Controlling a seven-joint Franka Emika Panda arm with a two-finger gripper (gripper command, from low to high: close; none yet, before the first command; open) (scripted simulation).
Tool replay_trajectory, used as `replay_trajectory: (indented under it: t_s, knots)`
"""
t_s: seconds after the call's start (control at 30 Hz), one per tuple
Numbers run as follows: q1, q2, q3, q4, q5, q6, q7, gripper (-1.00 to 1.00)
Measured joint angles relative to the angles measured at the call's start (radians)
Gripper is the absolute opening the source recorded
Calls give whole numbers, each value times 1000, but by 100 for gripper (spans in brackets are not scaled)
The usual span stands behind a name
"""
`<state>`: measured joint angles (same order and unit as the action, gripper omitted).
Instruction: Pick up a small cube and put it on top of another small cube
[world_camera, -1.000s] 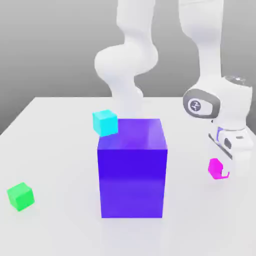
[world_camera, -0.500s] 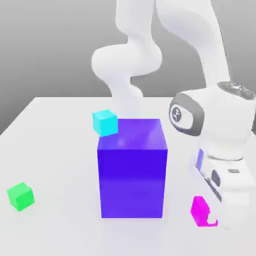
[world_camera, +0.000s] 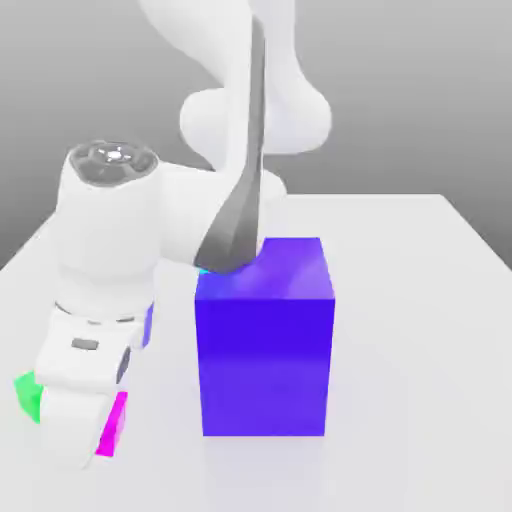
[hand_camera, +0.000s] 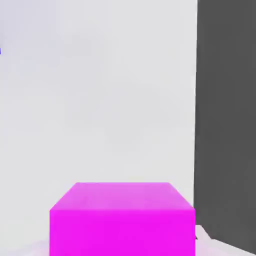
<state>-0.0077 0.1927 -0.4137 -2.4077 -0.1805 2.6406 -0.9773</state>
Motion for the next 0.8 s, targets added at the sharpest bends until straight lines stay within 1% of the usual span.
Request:
replay_trajectory:
  t_s: [0.13, 0.23, 0.3, 0.37, 0.53, 0.7, 0.73, 0.8]
  knots:
    - [-100, -46, -62, -22, 32, -18, -148, -100]
    - [-174, -97, -83, -93, 111, -17, -263, -100]
    - [-220, -128, -100, -148, 184, -15, -351, -100]
    - [-230, -126, -97, -169, 230, 0, -398, -100]
    - [-246, -54, -66, -169, 319, 67, -467, -100]
    - [-297, 45, 6, -162, 443, 140, -557, -100]
    - [-306, 60, 18, -161, 463, 151, -572, 100]
    - [-306, 60, 18, -161, 463, 151, -572, 100]
